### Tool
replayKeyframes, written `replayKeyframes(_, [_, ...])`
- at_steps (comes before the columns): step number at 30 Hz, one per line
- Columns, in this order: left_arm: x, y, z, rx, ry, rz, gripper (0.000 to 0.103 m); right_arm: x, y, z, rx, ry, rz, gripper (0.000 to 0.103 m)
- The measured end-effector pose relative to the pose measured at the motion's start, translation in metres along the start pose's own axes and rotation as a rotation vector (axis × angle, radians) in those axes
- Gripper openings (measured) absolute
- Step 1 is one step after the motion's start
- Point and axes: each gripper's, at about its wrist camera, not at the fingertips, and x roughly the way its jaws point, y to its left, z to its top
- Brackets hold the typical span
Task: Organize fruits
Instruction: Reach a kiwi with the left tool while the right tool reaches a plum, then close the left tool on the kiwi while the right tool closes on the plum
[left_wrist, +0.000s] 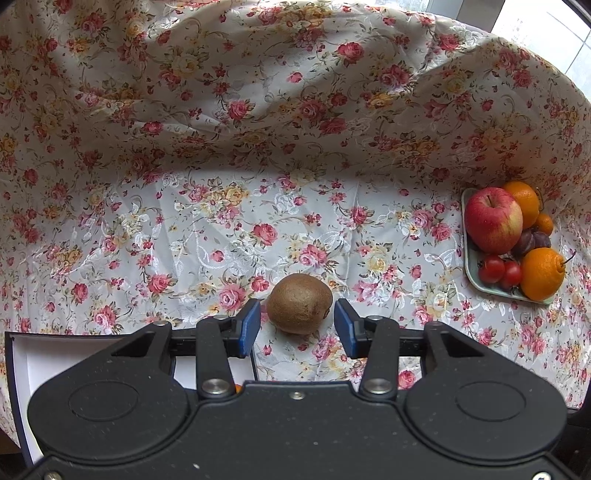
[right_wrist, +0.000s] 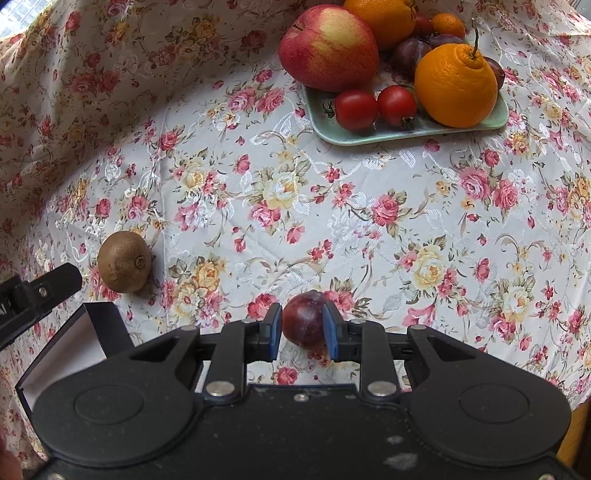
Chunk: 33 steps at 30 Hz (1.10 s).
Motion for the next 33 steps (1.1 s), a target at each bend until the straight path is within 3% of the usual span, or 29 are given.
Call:
replayKeyframes(4, [0.006,0.007,0.004,-0.036,0.018,-0.005,0.053,0.008,0.004,0.0,-0.007,-0.005,-0.027,0.033])
replayKeyframes(8, [0.014,0.011,0.003,-0.045,0.042,-0.006,0.053,0.023,0.004,0.001,-0.002,0.053,-0.006,0.034])
replayKeyframes(16, [0.015,0.022,0.007,-0.067,0.027,-0.025,0.054,0.031,0.004,0.0,0.013,0.071,-0.025,0.036])
replayKeyframes(26, [0.041,0.025,0.01,-0.11,0.023,0.019,0.057,0.003,-0.008,0.001,0.091,0.119,0.039,0.036])
replayKeyframes(33, [0.057,-0.001,0.011,-0.036,0.024,0.003,0.057,-0.022,-0.013,-0.001,0.073,0.096,0.084,0.036])
